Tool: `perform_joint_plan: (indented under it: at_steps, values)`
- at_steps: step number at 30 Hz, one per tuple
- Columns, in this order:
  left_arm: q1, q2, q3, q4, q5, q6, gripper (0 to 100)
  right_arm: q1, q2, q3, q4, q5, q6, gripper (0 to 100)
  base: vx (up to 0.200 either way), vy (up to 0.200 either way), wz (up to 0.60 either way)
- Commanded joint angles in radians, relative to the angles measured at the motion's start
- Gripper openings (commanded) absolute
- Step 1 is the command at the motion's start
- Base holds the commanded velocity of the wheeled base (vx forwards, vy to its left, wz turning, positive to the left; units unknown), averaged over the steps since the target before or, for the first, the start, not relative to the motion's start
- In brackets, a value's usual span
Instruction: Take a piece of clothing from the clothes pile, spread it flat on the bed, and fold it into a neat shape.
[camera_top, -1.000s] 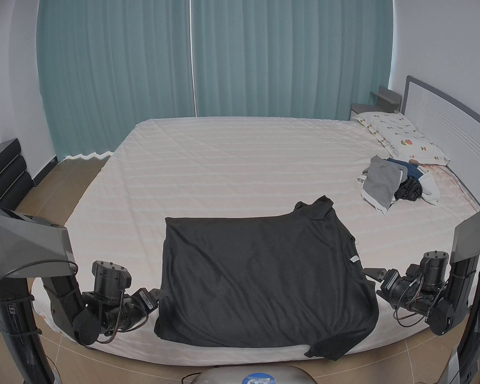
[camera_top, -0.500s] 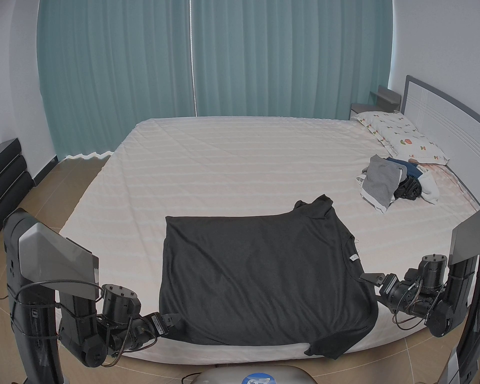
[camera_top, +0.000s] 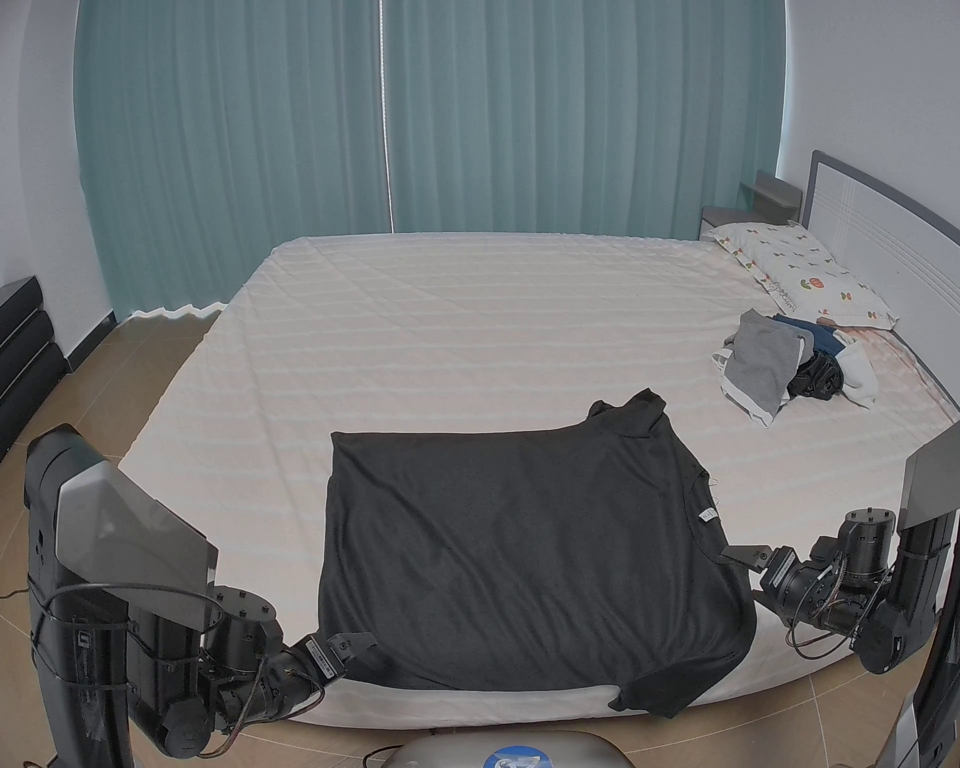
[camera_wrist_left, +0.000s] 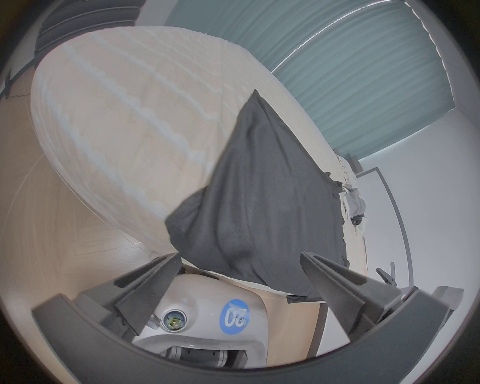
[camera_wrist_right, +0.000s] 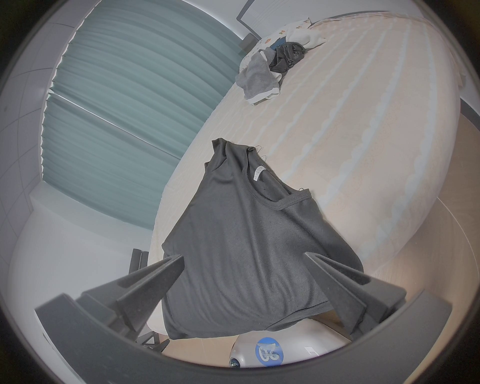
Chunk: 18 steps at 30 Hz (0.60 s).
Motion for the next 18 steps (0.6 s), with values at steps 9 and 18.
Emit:
perform_joint_plan:
  at_steps: [9, 18]
  values:
    - [-0.194, 0.05, 0.034, -0.006, 0.272, -0.167, 100, 0.004, -0.009, -0.001, -0.012, -0.001, 0.001, 100, 0.0, 0.0, 0.0]
    - [-0.105, 0.044, 0.032, -0.008, 0.267, -0.17, 100, 0.001, -0.01, -0.003, -0.012, -0.004, 0.001, 100, 0.0, 0.0, 0.0]
